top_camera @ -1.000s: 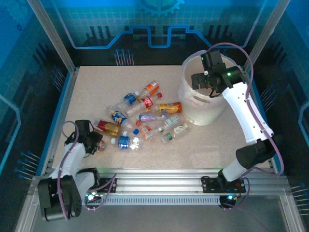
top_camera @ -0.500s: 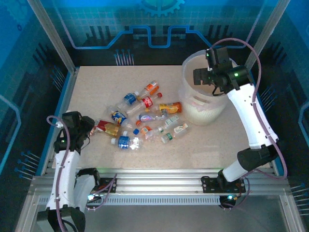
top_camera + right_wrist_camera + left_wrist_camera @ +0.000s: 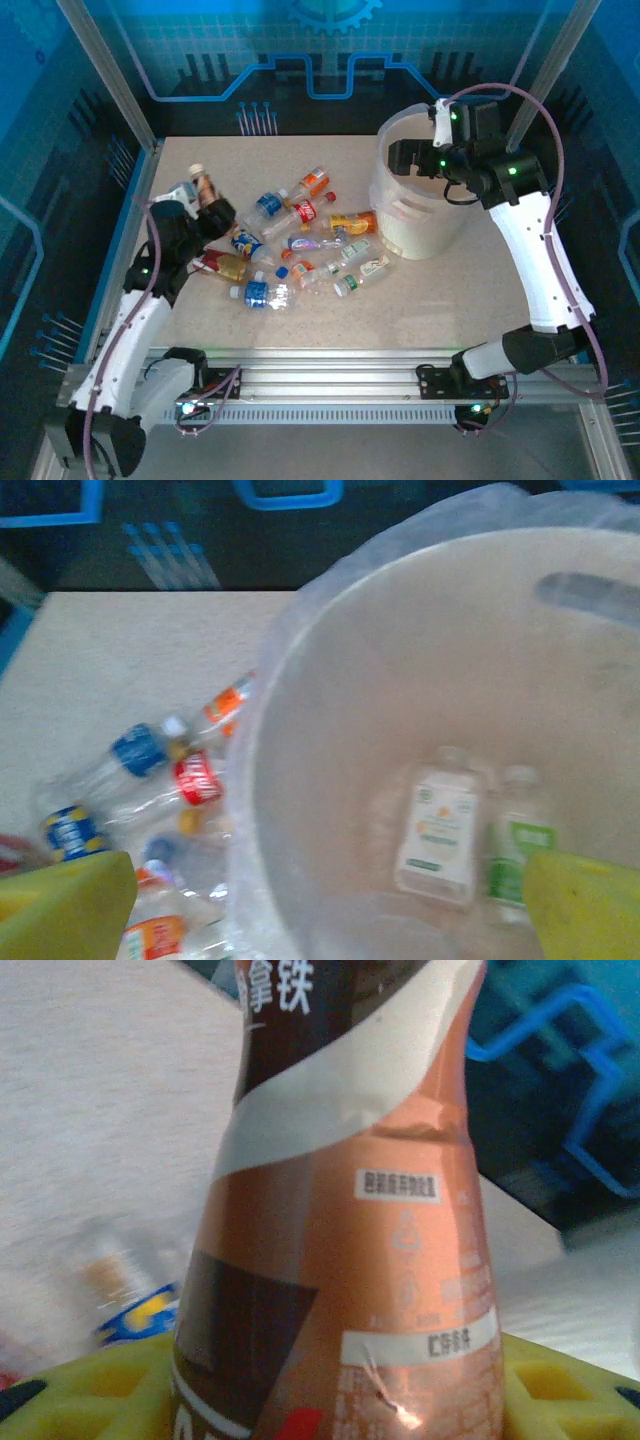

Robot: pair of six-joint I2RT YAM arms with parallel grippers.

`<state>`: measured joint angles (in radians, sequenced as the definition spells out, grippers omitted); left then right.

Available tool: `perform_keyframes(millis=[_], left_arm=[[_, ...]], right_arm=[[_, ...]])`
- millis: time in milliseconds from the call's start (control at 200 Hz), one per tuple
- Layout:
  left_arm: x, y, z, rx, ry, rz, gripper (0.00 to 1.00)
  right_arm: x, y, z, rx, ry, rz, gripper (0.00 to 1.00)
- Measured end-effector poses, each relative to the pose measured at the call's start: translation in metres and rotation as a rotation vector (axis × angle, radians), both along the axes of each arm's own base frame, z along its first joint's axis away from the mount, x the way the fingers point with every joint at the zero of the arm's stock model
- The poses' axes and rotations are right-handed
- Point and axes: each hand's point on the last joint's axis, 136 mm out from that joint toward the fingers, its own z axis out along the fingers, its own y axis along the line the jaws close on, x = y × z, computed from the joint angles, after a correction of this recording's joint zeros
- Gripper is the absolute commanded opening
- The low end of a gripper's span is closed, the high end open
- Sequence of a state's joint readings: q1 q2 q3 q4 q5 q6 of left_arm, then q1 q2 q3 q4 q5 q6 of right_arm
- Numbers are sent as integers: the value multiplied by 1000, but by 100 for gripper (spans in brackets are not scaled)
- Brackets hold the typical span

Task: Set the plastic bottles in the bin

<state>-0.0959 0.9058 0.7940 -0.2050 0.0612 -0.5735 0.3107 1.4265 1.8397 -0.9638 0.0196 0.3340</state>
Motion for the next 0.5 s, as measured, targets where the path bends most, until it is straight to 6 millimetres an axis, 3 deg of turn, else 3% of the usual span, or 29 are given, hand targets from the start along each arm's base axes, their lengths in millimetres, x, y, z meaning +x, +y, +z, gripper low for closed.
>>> perform_keyframes(millis=[150, 320, 500], left_arm=[[22, -64, 22, 33, -103, -236, 41], [33, -136, 48, 64, -211, -482, 41], [33, -188, 68, 72, -293, -651, 42]], right_arm=[[-7, 30, 5, 150, -8, 130, 94], [-11, 59, 19, 267, -33, 248, 89], [-20, 87, 35, 311, -82, 344, 82]])
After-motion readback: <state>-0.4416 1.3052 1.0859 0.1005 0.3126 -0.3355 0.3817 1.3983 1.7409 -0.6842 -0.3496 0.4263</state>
